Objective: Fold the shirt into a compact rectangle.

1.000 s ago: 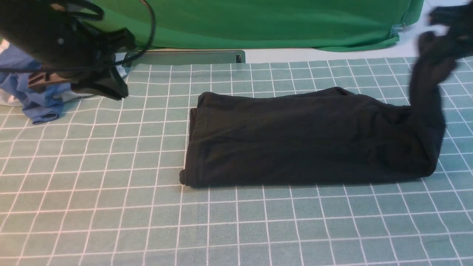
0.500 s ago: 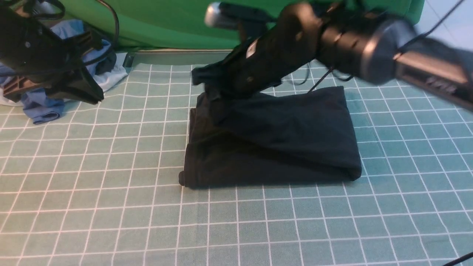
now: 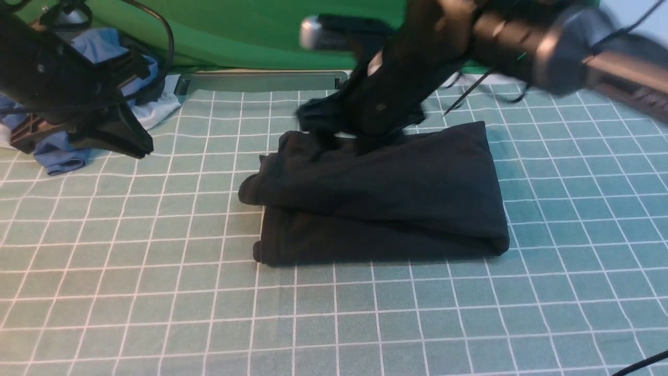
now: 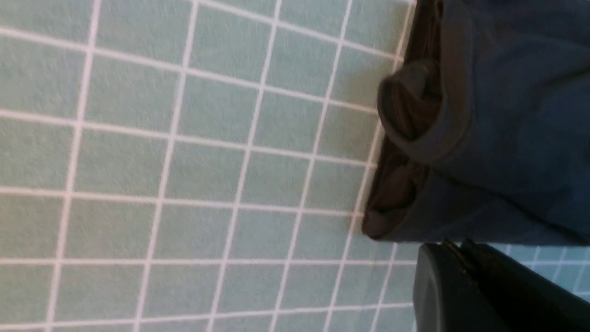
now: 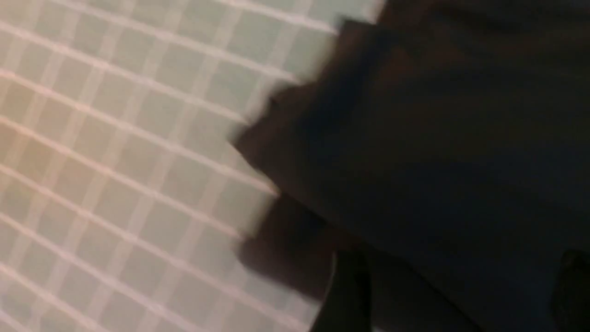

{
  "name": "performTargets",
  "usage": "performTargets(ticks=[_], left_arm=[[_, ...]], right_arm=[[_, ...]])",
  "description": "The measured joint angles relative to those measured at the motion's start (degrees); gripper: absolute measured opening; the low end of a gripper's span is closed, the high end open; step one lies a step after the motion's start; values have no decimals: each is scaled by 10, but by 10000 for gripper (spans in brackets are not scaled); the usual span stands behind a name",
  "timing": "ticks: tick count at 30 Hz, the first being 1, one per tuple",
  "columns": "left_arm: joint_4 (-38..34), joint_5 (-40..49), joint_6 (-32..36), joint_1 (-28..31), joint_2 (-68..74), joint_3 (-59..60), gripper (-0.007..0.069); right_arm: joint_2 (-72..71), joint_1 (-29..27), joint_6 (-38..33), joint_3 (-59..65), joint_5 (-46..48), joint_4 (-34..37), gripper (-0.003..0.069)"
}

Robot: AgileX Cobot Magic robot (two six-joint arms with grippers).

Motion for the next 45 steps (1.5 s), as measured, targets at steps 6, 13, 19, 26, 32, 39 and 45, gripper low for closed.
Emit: performTargets(ticks=[6, 13, 19, 26, 32, 39, 45], left_arm=[[-30, -7, 0, -41, 0, 97, 39], [-9, -191, -18, -162, 15, 194, 170], [4, -288, -47, -208, 48, 198, 345], [5, -305, -47, -233, 85, 199, 461], [10, -305, -47, -242, 105, 199, 163], [37, -238, -71, -242, 87, 199, 13], [65, -186, -112, -271, 60, 207, 11]], right_arm=[[-57, -85, -36, 79, 89, -40, 549], [-58, -116, -46, 226, 14, -85, 549], [-34, -124, -45, 293, -69, -88, 549], [-17, -124, -70, 300, -98, -84, 479], [-20, -124, -89, 300, -95, -79, 121], [-36, -123, -96, 320, -32, -81, 125], [-76, -123, -97, 388, -57, -82, 125]])
